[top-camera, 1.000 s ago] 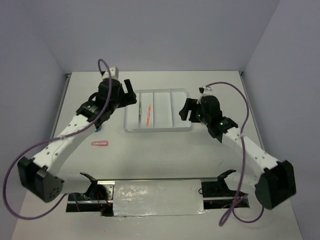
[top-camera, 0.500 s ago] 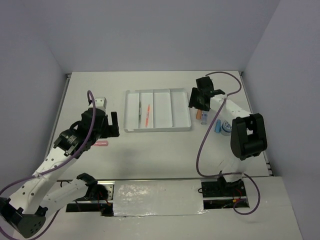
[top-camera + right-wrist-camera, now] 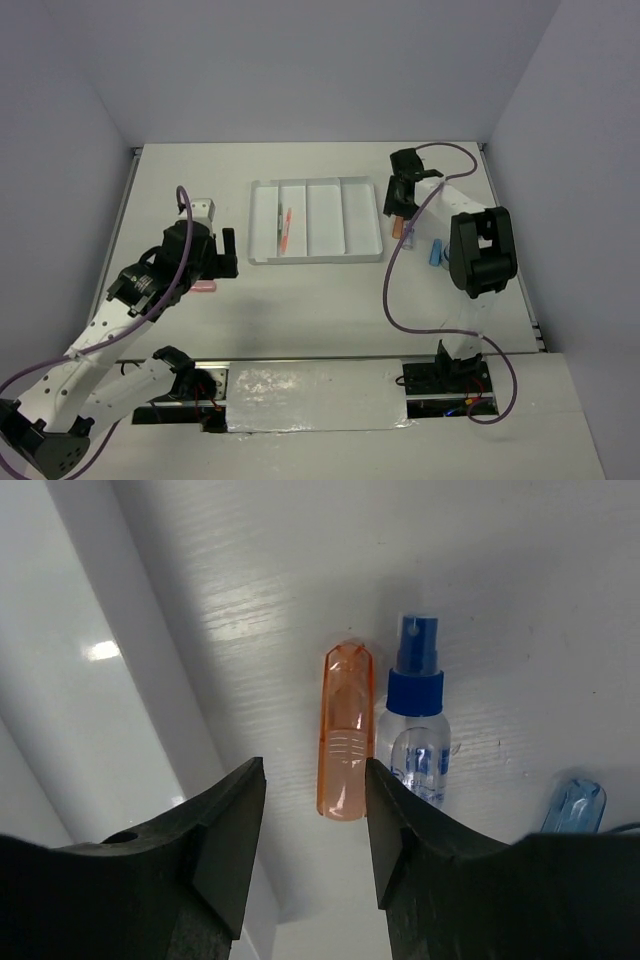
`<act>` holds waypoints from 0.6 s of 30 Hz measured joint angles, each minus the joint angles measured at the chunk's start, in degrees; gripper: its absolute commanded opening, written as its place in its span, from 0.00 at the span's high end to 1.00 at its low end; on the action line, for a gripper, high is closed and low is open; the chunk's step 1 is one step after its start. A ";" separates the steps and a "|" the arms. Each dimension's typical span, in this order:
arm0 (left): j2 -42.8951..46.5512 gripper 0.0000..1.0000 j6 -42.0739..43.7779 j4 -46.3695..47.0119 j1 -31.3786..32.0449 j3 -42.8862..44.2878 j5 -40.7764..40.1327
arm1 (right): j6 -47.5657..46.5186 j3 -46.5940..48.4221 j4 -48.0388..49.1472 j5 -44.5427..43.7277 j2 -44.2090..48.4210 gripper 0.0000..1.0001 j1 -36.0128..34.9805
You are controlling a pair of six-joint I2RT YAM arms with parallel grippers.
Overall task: Sort the stationery into containers
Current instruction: Pick up the pen from the center of the board.
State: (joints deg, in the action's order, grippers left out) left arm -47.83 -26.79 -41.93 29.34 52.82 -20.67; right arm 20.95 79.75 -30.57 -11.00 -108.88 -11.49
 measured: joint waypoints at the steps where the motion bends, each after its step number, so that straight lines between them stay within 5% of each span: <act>1: 0.17 0.01 0.04 0.02 0.00 0.00 0.02 | -0.07 0.24 -0.15 -0.44 -0.44 0.48 0.15; 18: 1.51 0.01 0.13 0.20 0.00 0.00 0.74 | -1.01 0.52 -1.18 -1.27 -5.01 0.52 1.16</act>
State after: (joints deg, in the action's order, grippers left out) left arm -46.33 -26.65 -41.74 29.34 52.82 -19.92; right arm 19.94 80.27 -31.75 -12.27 -113.89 -10.33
